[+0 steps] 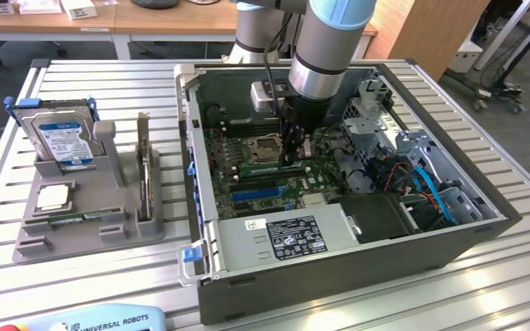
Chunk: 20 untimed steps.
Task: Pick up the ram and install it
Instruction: 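Insert the ram into the slot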
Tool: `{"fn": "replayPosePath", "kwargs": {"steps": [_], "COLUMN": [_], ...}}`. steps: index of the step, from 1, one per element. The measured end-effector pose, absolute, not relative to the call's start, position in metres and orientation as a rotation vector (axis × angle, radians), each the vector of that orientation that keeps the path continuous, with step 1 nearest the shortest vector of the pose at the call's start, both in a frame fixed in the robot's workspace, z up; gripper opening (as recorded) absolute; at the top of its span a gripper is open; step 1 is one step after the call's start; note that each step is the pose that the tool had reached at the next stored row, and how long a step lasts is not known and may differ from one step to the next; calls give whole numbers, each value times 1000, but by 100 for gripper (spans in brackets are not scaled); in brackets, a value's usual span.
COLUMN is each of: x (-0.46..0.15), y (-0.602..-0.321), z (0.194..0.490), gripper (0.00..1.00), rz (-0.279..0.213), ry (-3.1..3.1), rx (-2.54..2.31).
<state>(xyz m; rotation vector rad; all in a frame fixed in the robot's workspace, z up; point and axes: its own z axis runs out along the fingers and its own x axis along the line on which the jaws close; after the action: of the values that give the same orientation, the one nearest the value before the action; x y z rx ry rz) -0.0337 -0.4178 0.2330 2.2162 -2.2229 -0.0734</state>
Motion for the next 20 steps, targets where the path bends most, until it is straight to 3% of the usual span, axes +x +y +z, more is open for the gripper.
{"fn": "replayPosePath", "kwargs": {"steps": [20], "x": [-34], "y": [-418], "z": [226], "gripper": [12], "rz": [-73], "ry": [-2226], "rx": [2214]}}
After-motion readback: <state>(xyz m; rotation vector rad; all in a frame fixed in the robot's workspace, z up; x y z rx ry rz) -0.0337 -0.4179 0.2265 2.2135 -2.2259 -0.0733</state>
